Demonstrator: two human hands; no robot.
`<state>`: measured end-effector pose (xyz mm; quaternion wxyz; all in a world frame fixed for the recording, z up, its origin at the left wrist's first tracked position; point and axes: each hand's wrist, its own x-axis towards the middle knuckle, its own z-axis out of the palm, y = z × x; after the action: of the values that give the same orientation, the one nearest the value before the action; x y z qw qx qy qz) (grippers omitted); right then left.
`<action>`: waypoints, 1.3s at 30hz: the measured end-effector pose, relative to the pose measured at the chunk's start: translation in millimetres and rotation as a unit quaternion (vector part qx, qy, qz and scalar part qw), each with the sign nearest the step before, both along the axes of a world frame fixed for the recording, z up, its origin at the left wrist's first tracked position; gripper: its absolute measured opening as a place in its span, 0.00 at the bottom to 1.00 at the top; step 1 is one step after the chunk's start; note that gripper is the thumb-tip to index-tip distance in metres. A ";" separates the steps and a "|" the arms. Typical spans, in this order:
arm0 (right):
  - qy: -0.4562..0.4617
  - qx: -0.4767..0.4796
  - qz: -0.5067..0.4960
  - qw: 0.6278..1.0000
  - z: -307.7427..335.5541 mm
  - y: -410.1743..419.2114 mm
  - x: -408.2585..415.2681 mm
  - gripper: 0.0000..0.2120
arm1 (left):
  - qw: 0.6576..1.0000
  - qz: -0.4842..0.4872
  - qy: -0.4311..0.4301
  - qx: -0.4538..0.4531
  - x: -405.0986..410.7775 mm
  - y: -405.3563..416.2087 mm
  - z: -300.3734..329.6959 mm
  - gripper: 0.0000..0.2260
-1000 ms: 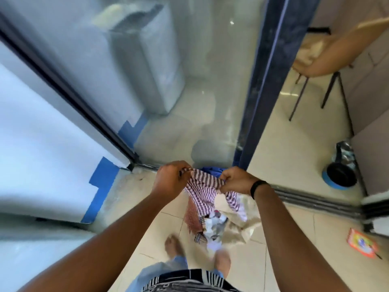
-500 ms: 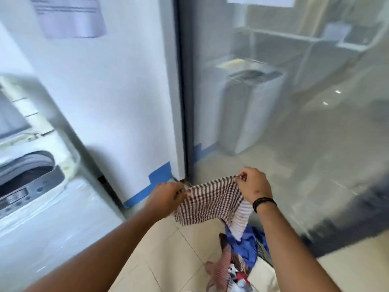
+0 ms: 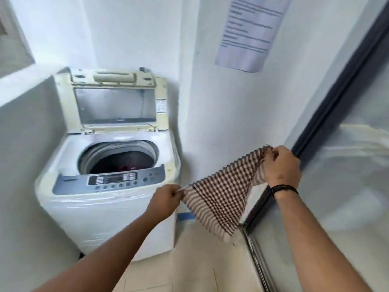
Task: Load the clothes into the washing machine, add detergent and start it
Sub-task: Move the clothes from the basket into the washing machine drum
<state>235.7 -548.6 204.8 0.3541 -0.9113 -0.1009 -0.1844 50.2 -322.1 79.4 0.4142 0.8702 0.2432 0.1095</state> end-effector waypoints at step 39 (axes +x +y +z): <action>0.193 -0.220 0.484 0.825 -128.0 473.1 79.2 0.10 | 0.950 0.241 0.194 -0.038 -56.3 416.3 25.1 0.07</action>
<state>314.9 -75.6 76.8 0.2001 -0.8163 -0.4962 0.2178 -6.1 94.1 104.5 0.3534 0.7737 0.5253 0.0253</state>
